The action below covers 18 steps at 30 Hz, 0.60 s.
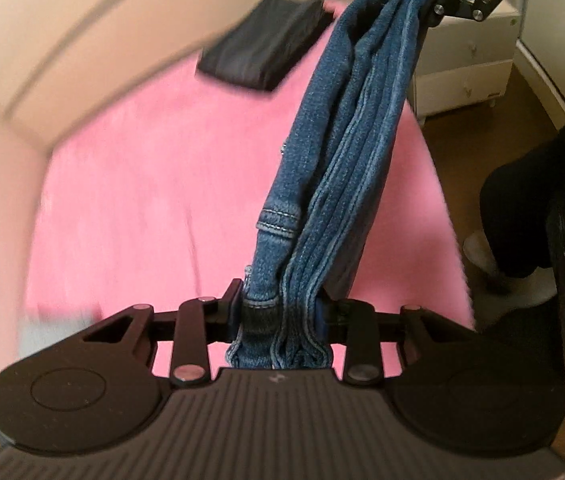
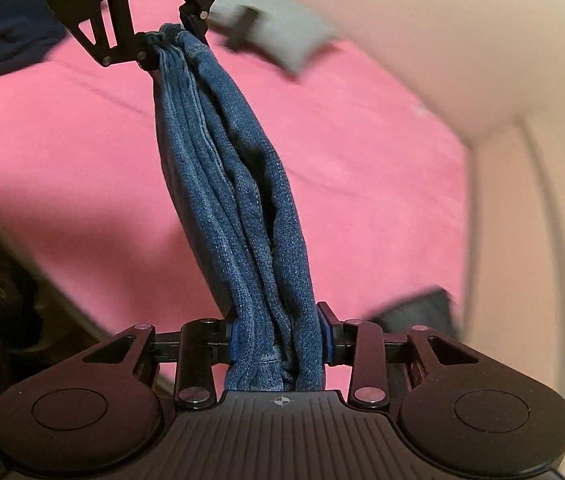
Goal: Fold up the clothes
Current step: 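Lift and carry the folded jeans stack toward the headboard with both tools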
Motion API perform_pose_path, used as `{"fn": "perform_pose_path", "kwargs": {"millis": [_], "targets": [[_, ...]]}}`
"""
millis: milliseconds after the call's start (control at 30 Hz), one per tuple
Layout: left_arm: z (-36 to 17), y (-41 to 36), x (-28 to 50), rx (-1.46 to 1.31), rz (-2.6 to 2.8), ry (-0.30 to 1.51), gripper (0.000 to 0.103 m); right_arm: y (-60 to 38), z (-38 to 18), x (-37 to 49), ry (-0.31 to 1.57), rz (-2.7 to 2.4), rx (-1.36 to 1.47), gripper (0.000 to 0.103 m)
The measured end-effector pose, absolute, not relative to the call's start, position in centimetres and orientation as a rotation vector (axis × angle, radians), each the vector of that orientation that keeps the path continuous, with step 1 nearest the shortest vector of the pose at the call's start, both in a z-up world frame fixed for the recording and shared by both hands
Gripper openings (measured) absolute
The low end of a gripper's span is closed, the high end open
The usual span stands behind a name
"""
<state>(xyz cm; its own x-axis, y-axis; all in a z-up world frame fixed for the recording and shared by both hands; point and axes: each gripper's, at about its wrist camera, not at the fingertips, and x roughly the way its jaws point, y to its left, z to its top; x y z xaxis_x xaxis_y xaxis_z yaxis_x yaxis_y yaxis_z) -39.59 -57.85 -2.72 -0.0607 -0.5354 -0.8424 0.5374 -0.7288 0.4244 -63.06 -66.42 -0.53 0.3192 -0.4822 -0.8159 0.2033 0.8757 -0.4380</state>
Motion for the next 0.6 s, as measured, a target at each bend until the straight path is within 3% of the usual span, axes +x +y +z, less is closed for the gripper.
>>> {"fn": "perform_pose_path", "kwargs": {"millis": [167, 400, 500, 600], "targets": [[-0.1, -68.4, -46.3, 1.437, -1.951, -0.206, 0.030, -75.8, 1.6, -69.4, 1.156, -0.602, -0.325, 0.033], [0.4, -86.2, -57.6, 1.367, -1.926, -0.330, 0.030, -94.8, 1.4, -78.1, 1.123, -0.658, -0.438, 0.033], [-0.8, -93.2, -61.8, 1.334, -1.857, -0.389, 0.030, -100.7, -0.9, -80.4, 1.088, -0.690, -0.548, 0.033], [-4.8, -98.0, -64.9, 1.270, -1.787, -0.484, 0.030, -104.2, -7.6, -82.8, 1.059, -0.741, -0.614, 0.034]]}}
